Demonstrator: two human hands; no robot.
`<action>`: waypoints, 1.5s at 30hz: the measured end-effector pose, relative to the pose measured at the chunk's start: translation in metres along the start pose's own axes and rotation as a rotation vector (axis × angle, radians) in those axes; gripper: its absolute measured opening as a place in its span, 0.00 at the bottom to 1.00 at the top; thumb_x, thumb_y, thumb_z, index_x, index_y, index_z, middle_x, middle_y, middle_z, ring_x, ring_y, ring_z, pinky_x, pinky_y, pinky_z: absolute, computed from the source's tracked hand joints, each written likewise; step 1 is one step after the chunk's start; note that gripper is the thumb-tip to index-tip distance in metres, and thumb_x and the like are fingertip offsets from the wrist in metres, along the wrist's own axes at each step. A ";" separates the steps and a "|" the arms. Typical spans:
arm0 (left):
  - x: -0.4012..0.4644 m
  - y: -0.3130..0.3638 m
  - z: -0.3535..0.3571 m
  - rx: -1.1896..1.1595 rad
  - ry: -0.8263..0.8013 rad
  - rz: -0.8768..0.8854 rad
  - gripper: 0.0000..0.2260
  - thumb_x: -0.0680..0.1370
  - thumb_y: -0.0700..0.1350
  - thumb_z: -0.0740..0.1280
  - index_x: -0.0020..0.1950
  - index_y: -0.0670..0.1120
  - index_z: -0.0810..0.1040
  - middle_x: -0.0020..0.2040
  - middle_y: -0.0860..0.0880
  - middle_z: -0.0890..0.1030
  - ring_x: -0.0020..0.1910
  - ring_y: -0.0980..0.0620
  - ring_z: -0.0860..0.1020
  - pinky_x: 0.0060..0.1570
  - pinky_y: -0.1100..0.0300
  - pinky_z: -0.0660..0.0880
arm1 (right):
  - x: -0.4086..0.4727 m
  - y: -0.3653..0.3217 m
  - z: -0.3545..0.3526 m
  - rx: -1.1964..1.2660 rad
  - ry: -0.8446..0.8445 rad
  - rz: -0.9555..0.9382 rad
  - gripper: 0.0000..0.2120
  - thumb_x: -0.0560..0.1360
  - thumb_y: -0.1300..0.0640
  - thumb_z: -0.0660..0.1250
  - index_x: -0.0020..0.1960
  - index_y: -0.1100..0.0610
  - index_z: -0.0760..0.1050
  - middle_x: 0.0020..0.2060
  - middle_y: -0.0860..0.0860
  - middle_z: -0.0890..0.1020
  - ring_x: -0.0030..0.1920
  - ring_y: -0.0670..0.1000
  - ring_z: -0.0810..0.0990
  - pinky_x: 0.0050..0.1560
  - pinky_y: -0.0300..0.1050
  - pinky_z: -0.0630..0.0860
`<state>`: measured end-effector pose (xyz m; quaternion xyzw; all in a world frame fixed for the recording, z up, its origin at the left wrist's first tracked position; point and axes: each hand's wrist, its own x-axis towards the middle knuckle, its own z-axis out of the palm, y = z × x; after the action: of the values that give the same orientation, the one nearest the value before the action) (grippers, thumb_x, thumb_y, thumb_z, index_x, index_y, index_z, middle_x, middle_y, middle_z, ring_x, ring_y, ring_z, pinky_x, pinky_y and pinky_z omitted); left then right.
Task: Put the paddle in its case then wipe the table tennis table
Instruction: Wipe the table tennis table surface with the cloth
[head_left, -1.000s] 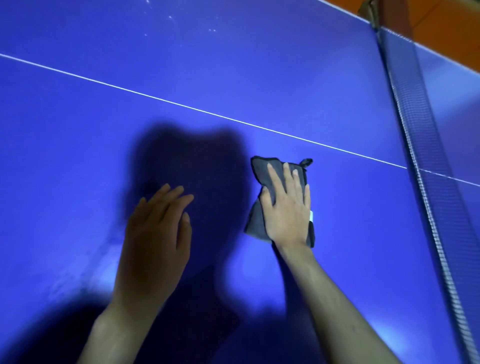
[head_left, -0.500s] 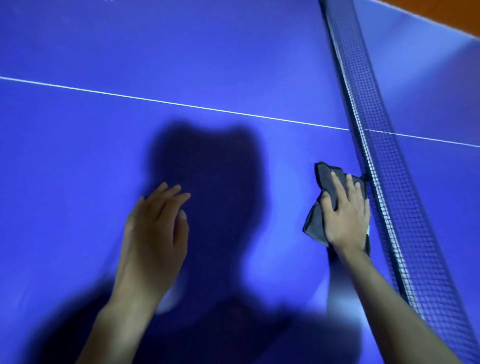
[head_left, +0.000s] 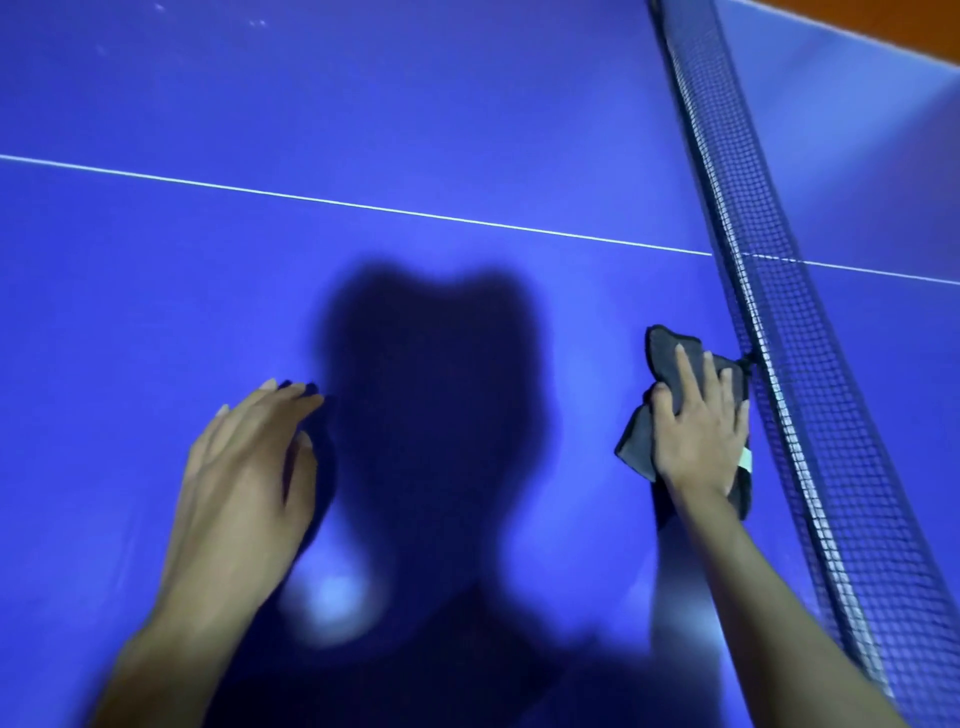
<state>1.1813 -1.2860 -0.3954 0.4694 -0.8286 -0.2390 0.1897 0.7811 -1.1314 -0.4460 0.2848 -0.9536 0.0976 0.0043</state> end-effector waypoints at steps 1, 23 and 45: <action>-0.002 -0.005 -0.002 -0.013 0.012 -0.003 0.19 0.81 0.43 0.57 0.70 0.45 0.77 0.70 0.47 0.78 0.74 0.44 0.71 0.72 0.37 0.67 | -0.008 -0.011 0.002 -0.003 -0.001 -0.018 0.32 0.80 0.39 0.48 0.83 0.42 0.59 0.84 0.49 0.58 0.84 0.53 0.51 0.83 0.57 0.44; -0.099 -0.214 -0.156 0.005 0.052 0.035 0.20 0.81 0.45 0.57 0.71 0.48 0.77 0.72 0.49 0.76 0.74 0.46 0.72 0.72 0.41 0.68 | -0.216 -0.334 0.041 -0.019 -0.095 -0.318 0.34 0.79 0.38 0.41 0.84 0.42 0.57 0.84 0.49 0.58 0.84 0.54 0.52 0.82 0.58 0.46; -0.282 -0.268 -0.182 0.135 0.066 0.102 0.21 0.83 0.49 0.57 0.72 0.42 0.75 0.74 0.41 0.73 0.73 0.39 0.72 0.69 0.36 0.69 | -0.501 -0.305 0.023 -0.052 -0.092 -0.431 0.28 0.83 0.45 0.53 0.83 0.43 0.58 0.83 0.51 0.62 0.83 0.55 0.56 0.82 0.59 0.50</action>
<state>1.6010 -1.1994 -0.4261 0.4461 -0.8588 -0.1573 0.1967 1.3685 -1.1138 -0.4443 0.4859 -0.8721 0.0568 -0.0112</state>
